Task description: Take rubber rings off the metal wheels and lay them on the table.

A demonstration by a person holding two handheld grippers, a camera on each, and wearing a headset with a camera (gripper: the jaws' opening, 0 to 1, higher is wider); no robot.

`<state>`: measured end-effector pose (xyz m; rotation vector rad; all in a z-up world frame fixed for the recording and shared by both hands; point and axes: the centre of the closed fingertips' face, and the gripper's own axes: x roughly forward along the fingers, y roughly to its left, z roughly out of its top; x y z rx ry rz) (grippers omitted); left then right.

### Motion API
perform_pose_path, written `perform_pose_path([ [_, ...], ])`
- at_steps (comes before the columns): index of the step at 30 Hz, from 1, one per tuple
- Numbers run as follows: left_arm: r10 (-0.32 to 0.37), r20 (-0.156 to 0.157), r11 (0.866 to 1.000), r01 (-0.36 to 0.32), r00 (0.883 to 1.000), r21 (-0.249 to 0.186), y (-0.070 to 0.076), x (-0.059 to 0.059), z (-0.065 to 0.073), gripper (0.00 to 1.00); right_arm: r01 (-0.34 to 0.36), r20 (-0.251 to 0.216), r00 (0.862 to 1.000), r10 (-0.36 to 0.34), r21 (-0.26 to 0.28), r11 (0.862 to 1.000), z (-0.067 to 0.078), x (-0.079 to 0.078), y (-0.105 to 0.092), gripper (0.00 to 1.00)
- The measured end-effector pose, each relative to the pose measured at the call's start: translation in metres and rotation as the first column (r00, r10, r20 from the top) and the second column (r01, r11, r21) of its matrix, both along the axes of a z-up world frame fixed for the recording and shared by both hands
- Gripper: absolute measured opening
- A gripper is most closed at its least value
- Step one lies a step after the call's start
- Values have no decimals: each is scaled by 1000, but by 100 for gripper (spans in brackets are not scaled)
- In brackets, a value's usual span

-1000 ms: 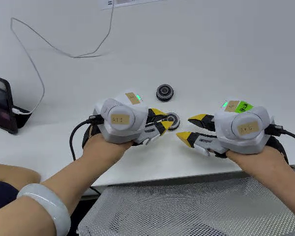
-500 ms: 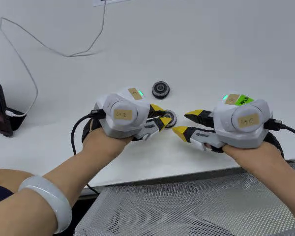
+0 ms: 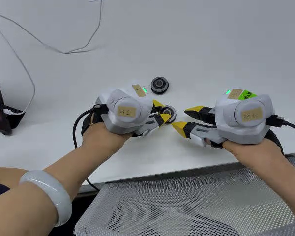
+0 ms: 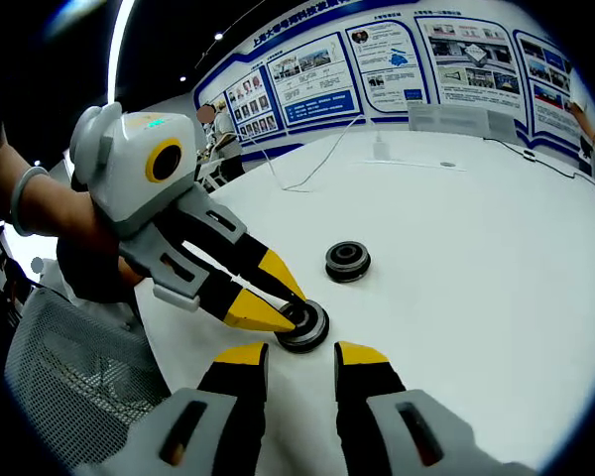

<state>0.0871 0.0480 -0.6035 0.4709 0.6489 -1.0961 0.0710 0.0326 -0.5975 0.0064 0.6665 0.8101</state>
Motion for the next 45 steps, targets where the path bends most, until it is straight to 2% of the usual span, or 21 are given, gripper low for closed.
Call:
perform_pose_path([
  [6,-29,11,999,29,1000,21,0,0,0,13,18,-14,1000,-17,26,1000,1,1,1,28],
  [10,-23,-1,1000,23,1000,6,1,0,0,14,34,-19,999,-33,48,998,3,3,1,28],
  [12,-32,-9,999,31,999,-23,-2,-2,1,18,43,-23,999,-42,60,997,4,4,2,28],
  [13,-40,2,999,40,999,-16,-1,-3,0,18,44,-24,999,-42,57,997,4,4,2,28],
  [15,-44,-6,999,44,999,2,0,-5,-4,16,47,-24,999,-46,60,997,5,4,1,28],
  [16,-38,-11,999,38,999,-14,0,-6,-2,17,51,-26,998,-49,64,997,6,4,1,28],
  [17,-39,-3,999,39,999,-17,-1,-6,-1,17,53,-26,998,-52,63,997,6,4,1,28],
  [21,-28,-5,999,28,1000,-20,0,-5,0,14,59,-30,998,-57,65,996,7,3,0,28],
  [25,-42,7,999,43,999,-11,0,-5,1,14,60,-33,998,-58,68,996,7,1,2,28],
  [30,-42,12,999,42,999,-16,0,-5,0,13,83,-49,996,-79,102,991,9,2,4,28],
  [34,-39,9,999,39,999,-19,0,-4,0,13,133,-98,988,-119,156,979,8,4,2,26],
  [38,-38,8,999,39,999,-20,0,-4,-1,13,215,-156,970,-184,210,954,7,10,-1,23],
  [43,-39,8,999,39,999,-20,1,-4,-1,13,245,-182,961,-207,225,943,1,15,-3,21],
  [45,-39,9,999,39,999,-24,0,-4,-1,13,280,-227,947,-225,252,926,0,15,-1,20],
])
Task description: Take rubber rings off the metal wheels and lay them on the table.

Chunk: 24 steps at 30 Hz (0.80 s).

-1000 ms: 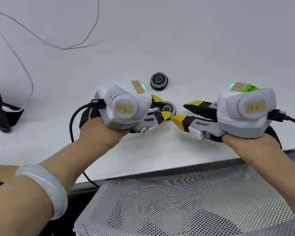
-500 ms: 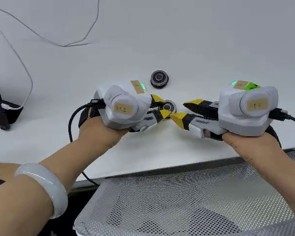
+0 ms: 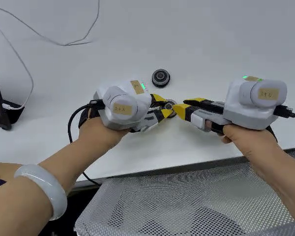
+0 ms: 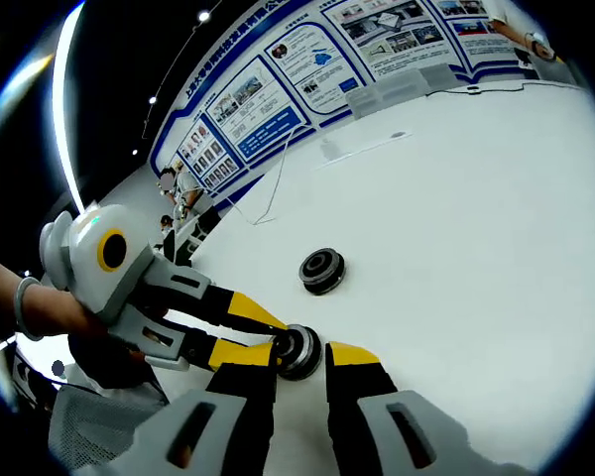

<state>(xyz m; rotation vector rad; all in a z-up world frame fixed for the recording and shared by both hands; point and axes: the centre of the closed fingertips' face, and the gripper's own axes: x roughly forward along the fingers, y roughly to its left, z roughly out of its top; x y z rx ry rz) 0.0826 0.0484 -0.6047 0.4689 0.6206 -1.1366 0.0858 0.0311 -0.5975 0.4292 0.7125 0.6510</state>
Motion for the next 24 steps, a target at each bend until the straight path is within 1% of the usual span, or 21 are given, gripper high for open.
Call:
perform_pose_path([
  [2,0,0,1000,0,1000,-1,0,0,0,13,14,-12,1000,-14,18,1000,-1,1,0,20],
  [3,2,0,1000,-2,1000,-3,0,0,0,13,24,-25,999,-23,37,999,0,1,2,20],
  [4,2,0,1000,-2,1000,-3,0,0,0,13,29,-27,999,-27,48,998,0,2,3,20],
  [7,4,-1,1000,-4,1000,-8,0,0,0,12,37,-37,999,-35,58,998,-1,4,5,20],
  [9,6,-3,1000,-6,1000,-11,0,0,0,12,40,-52,998,-36,72,997,-3,4,8,21],
  [13,11,-6,1000,-11,1000,-14,0,0,0,12,36,-61,998,-31,76,996,-6,5,10,22],
  [21,17,-8,1000,-17,1000,-20,1,1,-1,12,39,-80,996,-31,101,994,-8,10,13,22],
  [24,18,-9,1000,-18,1000,-22,1,1,-1,12,30,-85,996,-22,100,995,-10,11,14,22],
])
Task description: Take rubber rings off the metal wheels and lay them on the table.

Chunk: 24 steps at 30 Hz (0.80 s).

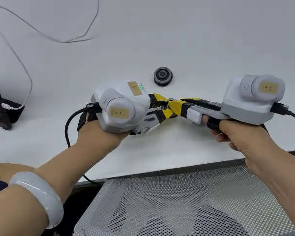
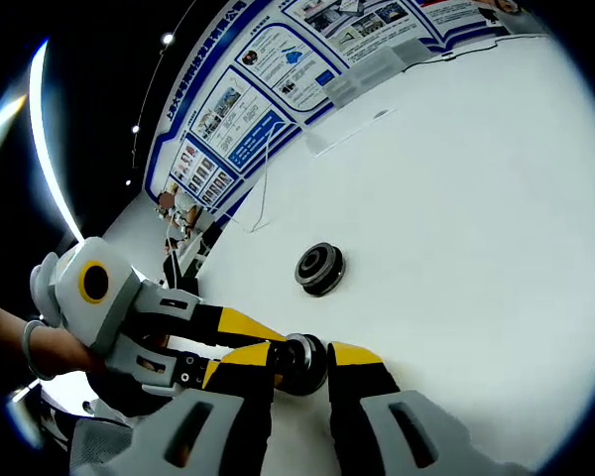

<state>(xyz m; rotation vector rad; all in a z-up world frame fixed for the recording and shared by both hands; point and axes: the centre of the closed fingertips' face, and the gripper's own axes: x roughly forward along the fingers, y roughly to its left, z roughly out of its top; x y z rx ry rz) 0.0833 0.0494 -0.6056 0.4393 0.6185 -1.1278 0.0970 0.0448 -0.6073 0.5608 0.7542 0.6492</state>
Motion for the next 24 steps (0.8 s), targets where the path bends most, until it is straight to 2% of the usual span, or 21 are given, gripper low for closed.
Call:
perform_pose_path([
  [16,5,-2,1000,-5,1000,-6,1,-1,0,12,-18,-37,999,19,30,999,2,-6,1,22],
  [21,5,-2,1000,-5,1000,-9,0,-1,1,12,-11,-55,998,14,56,998,3,-6,1,23],
  [24,4,-2,1000,-4,1000,-8,-1,-1,2,12,7,-83,997,1,94,996,4,-6,1,25],
])
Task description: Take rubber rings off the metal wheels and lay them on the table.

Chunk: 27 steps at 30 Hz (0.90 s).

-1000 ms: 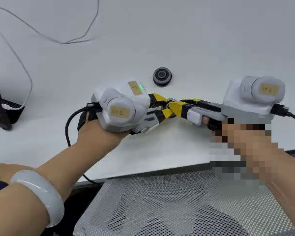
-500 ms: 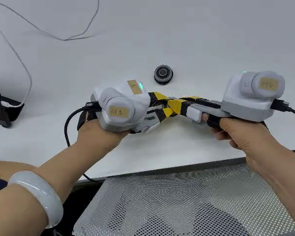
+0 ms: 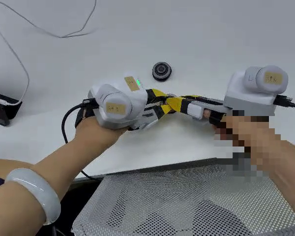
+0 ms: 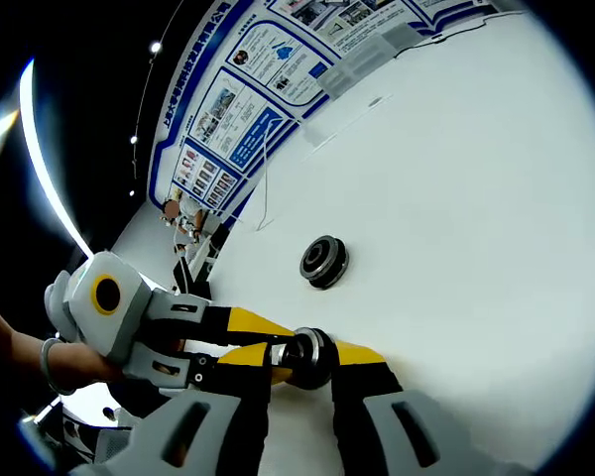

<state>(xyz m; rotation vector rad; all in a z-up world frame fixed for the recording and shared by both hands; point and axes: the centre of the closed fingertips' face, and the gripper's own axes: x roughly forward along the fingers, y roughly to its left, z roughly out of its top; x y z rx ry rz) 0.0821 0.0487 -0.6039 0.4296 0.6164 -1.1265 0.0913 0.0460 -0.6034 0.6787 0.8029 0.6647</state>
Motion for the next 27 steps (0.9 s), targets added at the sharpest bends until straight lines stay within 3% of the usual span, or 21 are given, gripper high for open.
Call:
perform_pose_path([
  [5,-3,-1,1000,3,1000,-1,-1,0,1,12,10,-46,999,-9,41,999,1,-3,-2,27],
  [12,-5,-3,1000,5,1000,-1,-1,-1,1,12,-1,-49,999,3,33,999,1,-7,-2,26],
  [18,-5,-7,1000,5,1000,-6,-2,-1,2,12,8,-90,996,-3,48,999,-2,-9,-5,24],
  [27,-1,-11,1000,0,1000,-13,-2,-1,3,12,7,-95,995,-3,46,999,-4,-11,-5,24],
])
